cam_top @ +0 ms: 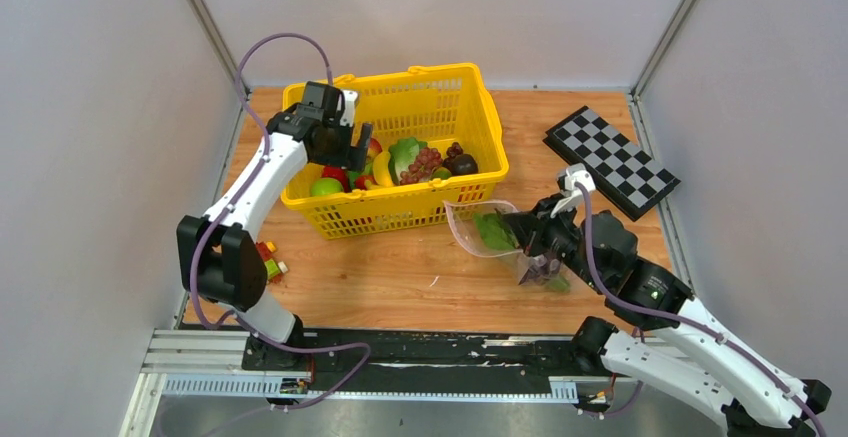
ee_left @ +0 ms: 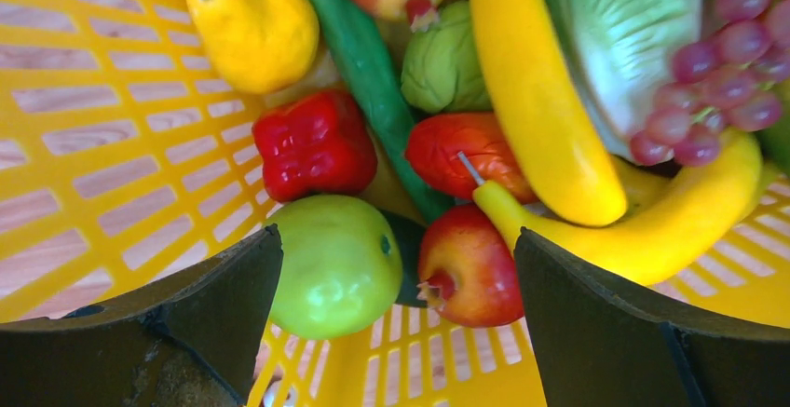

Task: Place the food in the zip-top bag and seal the zipper
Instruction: Pick up the fake fruit from the bin.

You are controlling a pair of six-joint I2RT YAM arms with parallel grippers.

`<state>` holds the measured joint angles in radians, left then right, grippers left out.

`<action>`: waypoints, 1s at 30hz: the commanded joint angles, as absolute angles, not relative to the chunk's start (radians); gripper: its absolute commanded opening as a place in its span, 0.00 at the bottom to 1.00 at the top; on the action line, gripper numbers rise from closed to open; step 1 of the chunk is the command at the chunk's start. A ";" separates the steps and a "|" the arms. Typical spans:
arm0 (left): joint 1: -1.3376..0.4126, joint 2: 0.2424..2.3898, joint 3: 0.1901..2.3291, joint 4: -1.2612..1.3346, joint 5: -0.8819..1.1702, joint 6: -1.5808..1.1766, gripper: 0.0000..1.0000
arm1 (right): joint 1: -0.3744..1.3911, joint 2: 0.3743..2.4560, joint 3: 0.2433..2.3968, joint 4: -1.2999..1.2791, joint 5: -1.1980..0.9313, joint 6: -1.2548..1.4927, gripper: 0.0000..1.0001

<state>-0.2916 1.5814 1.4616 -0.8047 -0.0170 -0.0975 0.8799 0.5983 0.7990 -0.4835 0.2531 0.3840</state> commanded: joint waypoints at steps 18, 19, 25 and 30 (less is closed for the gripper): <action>-0.207 1.721 1.532 -1.092 -0.034 0.154 1.00 | 0.879 0.589 0.811 -0.422 0.229 0.378 0.01; -0.207 1.718 1.527 -1.087 -0.058 0.156 1.00 | 0.879 0.589 0.811 -0.420 0.229 0.376 0.01; -0.207 1.735 1.506 -1.075 -0.131 0.186 1.00 | 0.878 0.596 0.805 -0.410 0.220 0.375 0.02; -0.209 1.780 1.508 -1.076 -0.174 0.182 1.00 | 0.879 0.597 0.798 -0.400 0.214 0.378 0.02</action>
<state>-0.2241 1.7451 1.5009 -1.0382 -0.0895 0.1516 0.8799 0.5980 0.7990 -0.4732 0.2321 0.3828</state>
